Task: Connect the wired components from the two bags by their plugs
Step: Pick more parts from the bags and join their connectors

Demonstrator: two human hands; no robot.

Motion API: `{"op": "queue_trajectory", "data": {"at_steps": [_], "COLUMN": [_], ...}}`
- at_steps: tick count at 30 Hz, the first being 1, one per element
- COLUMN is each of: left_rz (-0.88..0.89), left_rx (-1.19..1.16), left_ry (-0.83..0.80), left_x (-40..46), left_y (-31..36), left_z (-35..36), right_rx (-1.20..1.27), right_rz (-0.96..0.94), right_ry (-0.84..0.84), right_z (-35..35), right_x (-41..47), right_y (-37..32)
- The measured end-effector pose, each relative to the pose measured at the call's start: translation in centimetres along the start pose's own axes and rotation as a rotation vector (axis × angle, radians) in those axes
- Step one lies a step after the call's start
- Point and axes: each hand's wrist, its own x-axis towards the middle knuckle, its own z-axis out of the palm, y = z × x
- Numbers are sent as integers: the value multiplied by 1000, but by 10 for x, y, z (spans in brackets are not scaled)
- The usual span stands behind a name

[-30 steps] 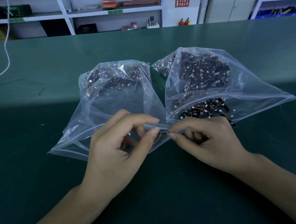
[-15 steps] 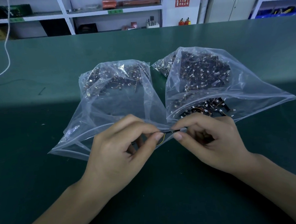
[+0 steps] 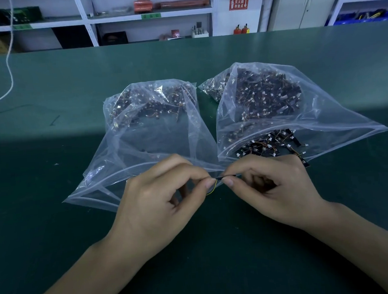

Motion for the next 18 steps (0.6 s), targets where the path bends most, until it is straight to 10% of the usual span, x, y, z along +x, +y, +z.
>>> {"op": "queue_trajectory", "data": {"at_steps": [18], "left_rz": [24], "left_rx": [38], "left_ry": [-15], "left_x": [-1], "left_y": [-4], "left_z": [0], "right_rx": [9], "right_rz": [29], "right_ry": [-44], "right_z": [0], "right_x": [0], "right_y": [0]}}
